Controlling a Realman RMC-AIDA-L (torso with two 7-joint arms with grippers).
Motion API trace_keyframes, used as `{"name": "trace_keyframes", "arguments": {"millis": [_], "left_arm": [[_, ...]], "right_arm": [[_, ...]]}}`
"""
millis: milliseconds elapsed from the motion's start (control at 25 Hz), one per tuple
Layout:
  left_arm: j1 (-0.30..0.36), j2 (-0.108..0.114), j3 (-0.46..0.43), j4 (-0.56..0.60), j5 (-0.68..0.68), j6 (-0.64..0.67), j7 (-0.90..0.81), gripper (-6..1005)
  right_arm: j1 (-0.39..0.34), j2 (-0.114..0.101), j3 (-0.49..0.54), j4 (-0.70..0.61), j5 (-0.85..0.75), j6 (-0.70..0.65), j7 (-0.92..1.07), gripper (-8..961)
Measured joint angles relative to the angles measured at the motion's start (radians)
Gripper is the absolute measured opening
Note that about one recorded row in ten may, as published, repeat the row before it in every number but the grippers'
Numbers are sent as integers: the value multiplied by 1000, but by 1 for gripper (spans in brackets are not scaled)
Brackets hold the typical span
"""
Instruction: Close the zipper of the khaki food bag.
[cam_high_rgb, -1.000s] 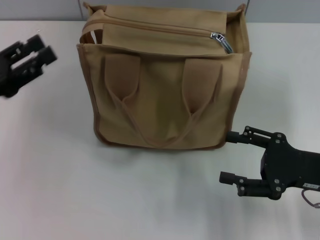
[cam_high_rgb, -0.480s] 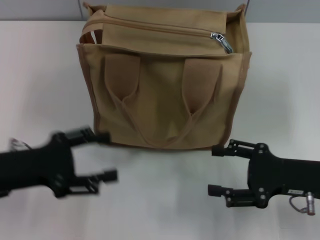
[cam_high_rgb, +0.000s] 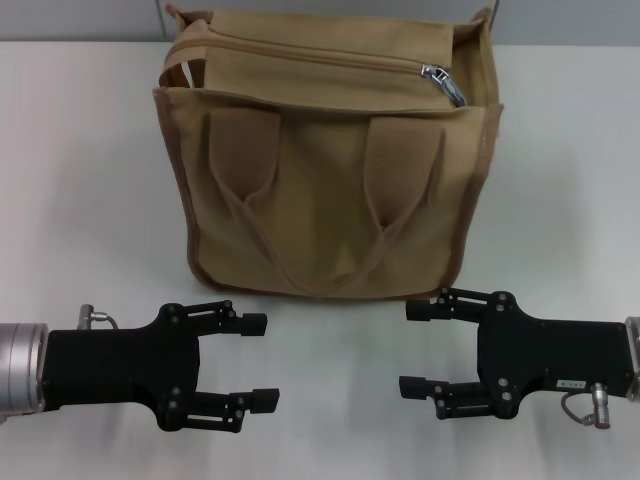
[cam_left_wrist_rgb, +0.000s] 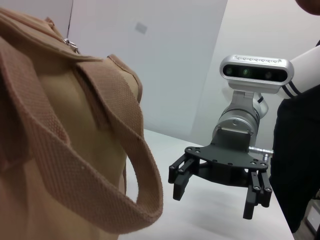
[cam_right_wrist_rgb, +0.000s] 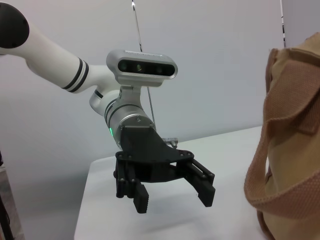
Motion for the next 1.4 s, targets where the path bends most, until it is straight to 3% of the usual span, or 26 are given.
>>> {"name": "trace_keyframes", "arguments": {"millis": [1400], "left_arm": [[-2,3,-8,0,5,-1,0,834]], "right_arm": [[22,0,0,0,1,11,1,810]]}}
